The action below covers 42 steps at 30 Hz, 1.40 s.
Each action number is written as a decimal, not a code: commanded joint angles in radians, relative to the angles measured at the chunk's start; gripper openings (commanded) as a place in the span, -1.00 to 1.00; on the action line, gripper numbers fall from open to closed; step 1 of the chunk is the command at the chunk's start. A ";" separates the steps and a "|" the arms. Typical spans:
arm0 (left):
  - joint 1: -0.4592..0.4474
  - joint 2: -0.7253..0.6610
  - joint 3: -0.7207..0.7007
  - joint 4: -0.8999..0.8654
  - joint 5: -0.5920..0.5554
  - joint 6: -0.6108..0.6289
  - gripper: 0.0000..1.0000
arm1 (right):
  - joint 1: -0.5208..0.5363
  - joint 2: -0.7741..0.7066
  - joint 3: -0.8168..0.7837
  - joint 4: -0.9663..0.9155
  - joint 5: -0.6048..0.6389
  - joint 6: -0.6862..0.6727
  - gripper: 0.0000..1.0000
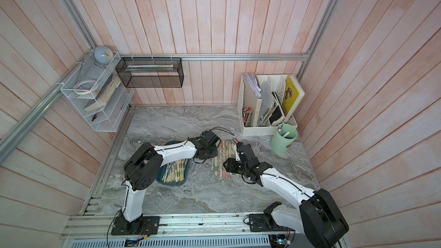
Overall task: Take the paired disposable chopsticks out of the storage box
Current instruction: Place the paired disposable chopsticks at the center of the board, then pick up the paired disposable chopsticks from the storage box.
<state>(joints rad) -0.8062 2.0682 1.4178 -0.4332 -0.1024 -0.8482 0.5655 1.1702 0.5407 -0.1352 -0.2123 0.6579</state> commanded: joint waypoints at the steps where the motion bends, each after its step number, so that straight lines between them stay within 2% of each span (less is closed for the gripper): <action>1: -0.006 0.004 -0.003 0.005 -0.013 0.011 -0.47 | -0.006 -0.001 0.001 -0.020 -0.012 -0.004 0.12; 6: -0.007 -0.020 -0.010 0.015 -0.011 0.024 -0.05 | -0.007 -0.001 0.002 -0.021 -0.016 -0.006 0.12; 11: -0.002 -0.082 -0.019 0.004 -0.046 0.043 0.06 | -0.006 -0.004 0.007 -0.018 -0.026 -0.003 0.13; 14: 0.020 -0.143 -0.051 0.007 -0.064 0.053 0.15 | -0.006 -0.009 0.012 -0.012 -0.038 0.000 0.21; 17: 0.061 -0.215 -0.103 0.015 -0.065 0.066 0.20 | 0.002 -0.014 0.022 0.000 -0.048 0.005 0.31; 22: 0.135 -0.339 -0.204 0.037 -0.065 0.107 0.32 | 0.029 0.017 0.069 0.000 -0.043 0.005 0.35; 32: 0.278 -0.546 -0.390 0.013 -0.056 0.170 0.42 | 0.104 0.158 0.196 0.014 -0.023 0.011 0.60; 36: 0.314 -0.611 -0.459 0.004 -0.044 0.176 0.50 | 0.138 0.204 0.238 0.022 -0.016 0.016 0.62; 42: 0.333 -0.658 -0.553 0.013 -0.011 0.156 0.51 | 0.178 0.282 0.295 0.026 -0.026 0.016 0.63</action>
<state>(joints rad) -0.4782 1.4269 0.9020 -0.4191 -0.1371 -0.6926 0.7284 1.4242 0.8024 -0.1184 -0.2382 0.6659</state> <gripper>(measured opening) 0.754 0.815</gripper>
